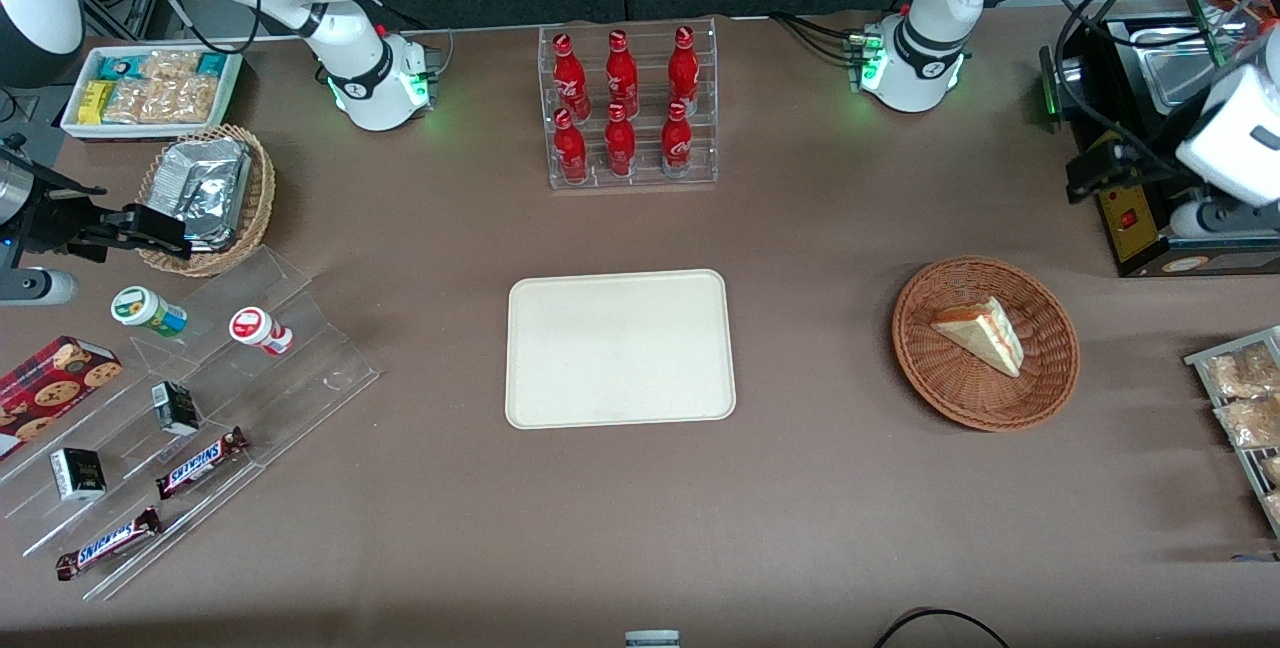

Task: Place sandwich from basket to tray
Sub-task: 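Move the left gripper down toward the sandwich in the wicker basket, then lower the open left gripper around the wrapped sandwich and close it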

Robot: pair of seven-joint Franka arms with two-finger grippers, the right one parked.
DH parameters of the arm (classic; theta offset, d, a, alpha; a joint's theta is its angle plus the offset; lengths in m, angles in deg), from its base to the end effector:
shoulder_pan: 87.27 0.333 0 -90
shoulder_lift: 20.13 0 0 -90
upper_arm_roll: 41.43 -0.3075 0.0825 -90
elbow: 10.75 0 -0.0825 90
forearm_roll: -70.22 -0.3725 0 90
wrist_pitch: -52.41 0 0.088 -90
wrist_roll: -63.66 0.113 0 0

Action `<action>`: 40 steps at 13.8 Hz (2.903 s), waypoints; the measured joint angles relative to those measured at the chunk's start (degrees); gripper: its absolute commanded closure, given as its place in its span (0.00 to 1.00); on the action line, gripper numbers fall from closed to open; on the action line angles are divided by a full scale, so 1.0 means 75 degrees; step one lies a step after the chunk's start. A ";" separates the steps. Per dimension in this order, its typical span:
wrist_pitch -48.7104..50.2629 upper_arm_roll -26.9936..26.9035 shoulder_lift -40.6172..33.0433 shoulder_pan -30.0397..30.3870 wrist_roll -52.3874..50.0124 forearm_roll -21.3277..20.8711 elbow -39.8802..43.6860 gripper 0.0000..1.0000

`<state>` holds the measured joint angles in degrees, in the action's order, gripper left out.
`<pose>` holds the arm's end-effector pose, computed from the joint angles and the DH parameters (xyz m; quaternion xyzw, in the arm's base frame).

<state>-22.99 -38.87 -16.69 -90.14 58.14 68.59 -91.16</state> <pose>0.5308 -0.0458 0.6323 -0.9972 -0.0033 0.0721 0.0196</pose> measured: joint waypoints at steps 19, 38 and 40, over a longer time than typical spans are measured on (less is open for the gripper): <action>-0.3048 -0.0456 0.0059 0.0156 -0.3560 0.0092 -0.2931 0.00; -0.9177 -0.0459 0.0164 0.0321 -0.6791 0.0095 -0.7372 0.00; -0.9486 -0.0459 0.0394 0.0321 -0.6857 0.0095 -0.7411 0.00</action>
<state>-94.14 -42.31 -13.73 -87.73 6.71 69.30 -146.74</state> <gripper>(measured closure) 0.000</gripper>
